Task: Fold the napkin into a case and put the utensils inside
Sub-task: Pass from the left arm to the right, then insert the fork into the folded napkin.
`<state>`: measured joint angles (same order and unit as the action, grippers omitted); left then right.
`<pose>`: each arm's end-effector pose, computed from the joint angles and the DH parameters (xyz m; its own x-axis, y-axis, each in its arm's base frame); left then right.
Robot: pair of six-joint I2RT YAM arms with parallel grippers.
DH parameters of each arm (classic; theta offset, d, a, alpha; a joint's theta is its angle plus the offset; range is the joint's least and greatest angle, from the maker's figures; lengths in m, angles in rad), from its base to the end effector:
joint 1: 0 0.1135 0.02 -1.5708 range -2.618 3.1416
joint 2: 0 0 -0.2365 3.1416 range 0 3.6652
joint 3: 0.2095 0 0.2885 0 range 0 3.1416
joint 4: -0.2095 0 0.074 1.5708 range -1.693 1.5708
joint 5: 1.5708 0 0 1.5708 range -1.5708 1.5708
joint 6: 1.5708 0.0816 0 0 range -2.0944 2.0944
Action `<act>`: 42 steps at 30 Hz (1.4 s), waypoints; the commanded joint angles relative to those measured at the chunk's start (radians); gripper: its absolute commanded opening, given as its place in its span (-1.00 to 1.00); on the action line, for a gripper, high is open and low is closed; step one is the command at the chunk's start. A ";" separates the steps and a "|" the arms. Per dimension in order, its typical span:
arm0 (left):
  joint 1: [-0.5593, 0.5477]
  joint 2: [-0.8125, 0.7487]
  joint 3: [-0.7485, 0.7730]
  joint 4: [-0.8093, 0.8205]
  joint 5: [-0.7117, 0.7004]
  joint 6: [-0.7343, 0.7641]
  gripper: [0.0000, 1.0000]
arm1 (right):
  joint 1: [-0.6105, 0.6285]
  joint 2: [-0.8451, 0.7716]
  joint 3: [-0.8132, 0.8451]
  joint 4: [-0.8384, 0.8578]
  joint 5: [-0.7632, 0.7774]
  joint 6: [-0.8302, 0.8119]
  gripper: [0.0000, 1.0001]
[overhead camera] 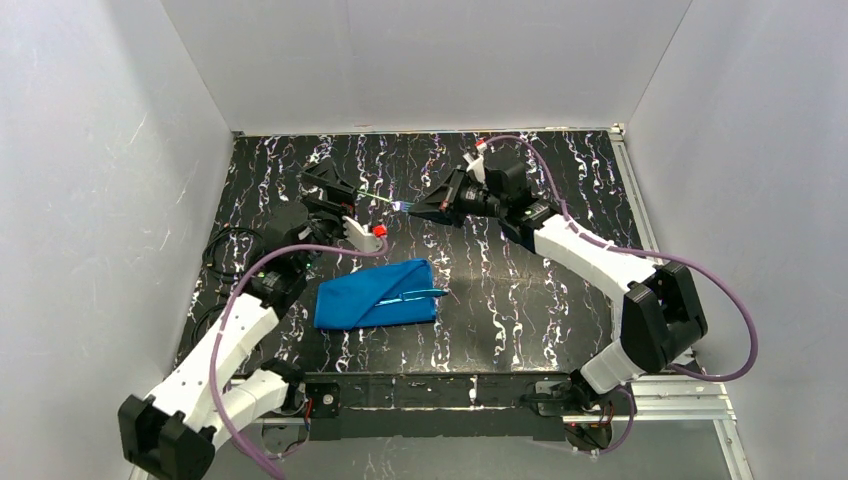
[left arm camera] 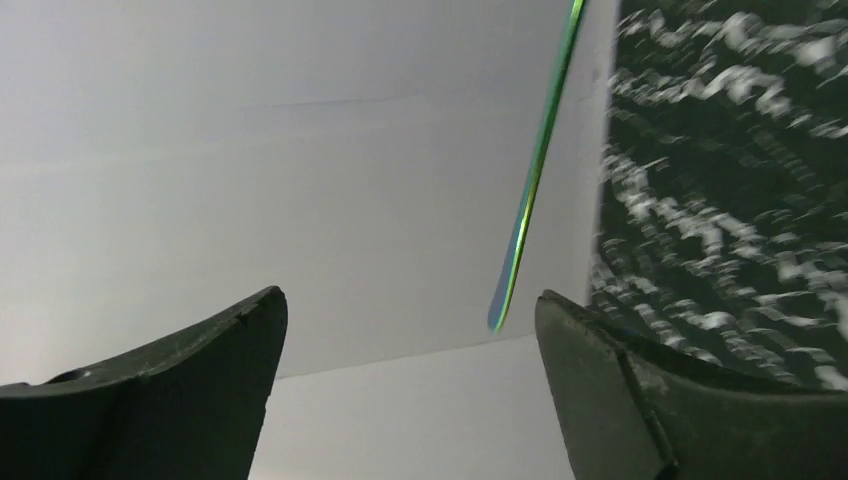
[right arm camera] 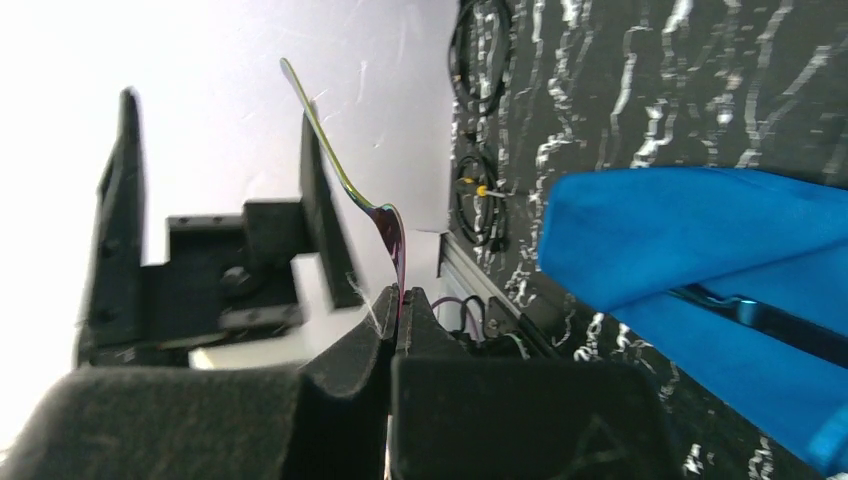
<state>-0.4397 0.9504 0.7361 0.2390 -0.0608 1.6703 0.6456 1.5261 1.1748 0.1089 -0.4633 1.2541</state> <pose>0.2975 -0.1345 0.3084 0.3659 0.9255 0.0978 -0.0590 -0.0818 0.9949 0.3277 0.2925 0.2737 -0.9005 0.3860 -0.2004 -0.0933 0.2785 0.9559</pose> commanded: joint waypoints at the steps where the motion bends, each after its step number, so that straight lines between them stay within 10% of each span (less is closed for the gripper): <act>1: -0.005 -0.082 0.197 -0.538 0.145 -0.304 0.96 | -0.064 -0.077 -0.047 -0.022 0.025 -0.108 -0.97; 5: -0.004 -0.074 0.303 -0.910 0.249 -0.463 0.97 | -0.132 -0.132 -0.064 -0.199 0.038 -0.266 -0.97; 17: 0.221 0.161 0.369 -1.215 0.510 -1.134 0.97 | -0.216 -0.411 -0.344 -0.497 -0.154 -0.498 -0.97; 42: 0.402 0.446 0.299 -1.204 0.559 -1.180 0.48 | -0.213 -0.294 -0.441 -0.513 -0.148 -0.648 -0.97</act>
<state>-0.0425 1.3945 1.0679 -0.9676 0.5117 0.4728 0.4332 1.2152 0.6918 -0.4698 -0.6018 0.6186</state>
